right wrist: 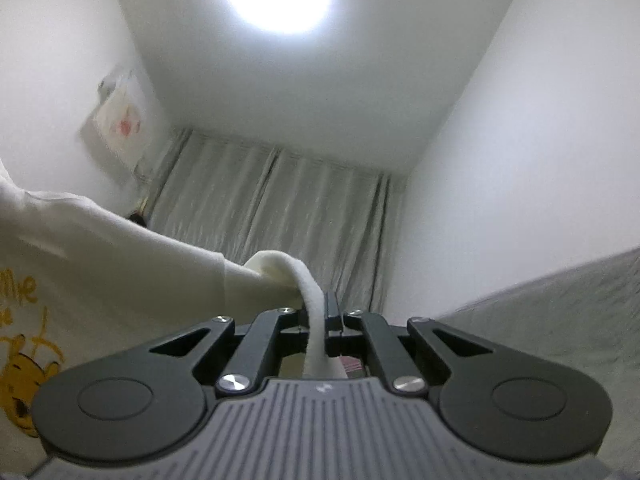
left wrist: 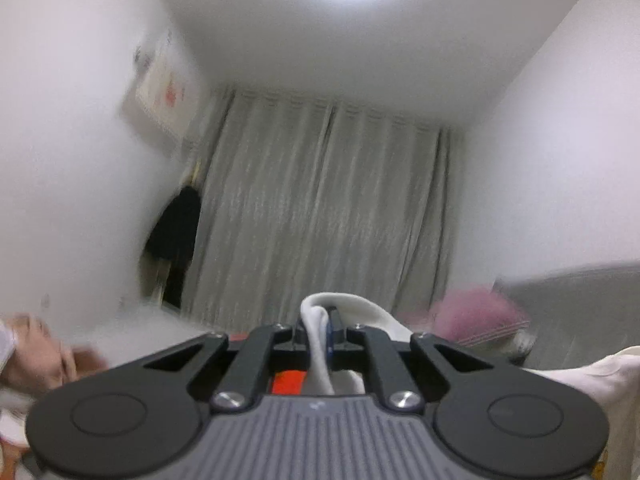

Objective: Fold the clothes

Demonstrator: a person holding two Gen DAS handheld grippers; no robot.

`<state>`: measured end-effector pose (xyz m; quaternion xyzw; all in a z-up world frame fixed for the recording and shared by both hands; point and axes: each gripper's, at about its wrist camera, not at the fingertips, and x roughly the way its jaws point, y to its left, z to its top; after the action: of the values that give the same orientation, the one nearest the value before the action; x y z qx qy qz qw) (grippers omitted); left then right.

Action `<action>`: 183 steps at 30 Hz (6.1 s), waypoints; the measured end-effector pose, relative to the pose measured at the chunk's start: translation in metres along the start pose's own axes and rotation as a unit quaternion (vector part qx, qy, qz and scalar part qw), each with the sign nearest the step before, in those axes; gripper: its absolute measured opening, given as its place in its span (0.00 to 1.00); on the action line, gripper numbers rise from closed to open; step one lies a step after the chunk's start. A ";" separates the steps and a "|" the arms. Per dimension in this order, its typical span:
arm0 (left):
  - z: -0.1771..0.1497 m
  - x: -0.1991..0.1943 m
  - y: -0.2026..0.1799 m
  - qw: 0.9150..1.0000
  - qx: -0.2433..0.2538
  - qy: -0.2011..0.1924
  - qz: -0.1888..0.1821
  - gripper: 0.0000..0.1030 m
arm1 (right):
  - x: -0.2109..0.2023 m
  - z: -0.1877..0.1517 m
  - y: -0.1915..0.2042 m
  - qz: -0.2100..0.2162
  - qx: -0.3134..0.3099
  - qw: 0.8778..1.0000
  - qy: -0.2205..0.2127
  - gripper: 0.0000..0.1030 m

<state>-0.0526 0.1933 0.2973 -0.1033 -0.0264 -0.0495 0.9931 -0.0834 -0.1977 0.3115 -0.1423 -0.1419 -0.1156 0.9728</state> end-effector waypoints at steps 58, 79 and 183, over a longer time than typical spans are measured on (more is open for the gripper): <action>-0.264 0.286 -0.022 0.878 0.174 0.434 -0.099 0.61 | 0.204 -0.255 0.052 0.190 0.051 0.867 0.458 0.51; -0.249 0.285 -0.030 0.931 0.174 0.320 0.006 0.08 | 0.217 -0.240 0.111 0.124 -0.081 0.925 0.349 0.02; -0.230 -0.031 0.071 0.890 0.056 0.452 -0.023 0.36 | -0.114 -0.167 0.068 0.103 0.220 0.820 0.519 0.30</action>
<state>-0.0665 0.2175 0.0561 -0.0138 0.4200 -0.1121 0.9005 -0.1316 -0.1652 0.1061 0.1424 0.3777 -0.0372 0.9142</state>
